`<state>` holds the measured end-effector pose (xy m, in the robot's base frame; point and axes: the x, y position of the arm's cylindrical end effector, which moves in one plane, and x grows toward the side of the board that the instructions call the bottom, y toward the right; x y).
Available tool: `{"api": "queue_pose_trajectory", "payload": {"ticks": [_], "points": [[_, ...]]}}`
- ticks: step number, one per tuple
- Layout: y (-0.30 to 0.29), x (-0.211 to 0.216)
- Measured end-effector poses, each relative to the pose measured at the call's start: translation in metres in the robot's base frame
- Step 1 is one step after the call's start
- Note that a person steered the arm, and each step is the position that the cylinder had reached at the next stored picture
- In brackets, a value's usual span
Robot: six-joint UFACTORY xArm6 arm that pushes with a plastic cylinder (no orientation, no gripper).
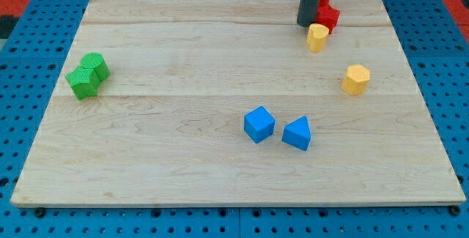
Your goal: Adjust the red blocks and red blocks in a vertical line
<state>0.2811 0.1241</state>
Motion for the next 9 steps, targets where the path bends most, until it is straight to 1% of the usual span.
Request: {"api": "queue_pose_trajectory", "payload": {"ticks": [2, 3, 4, 5, 6, 7, 8, 9], "points": [[0.021, 0.020], [0.023, 0.023], [-0.016, 0.025], [-0.041, 0.049], [-0.042, 0.097], [-0.025, 0.144], [0.034, 0.168], [0.078, 0.175]]}}
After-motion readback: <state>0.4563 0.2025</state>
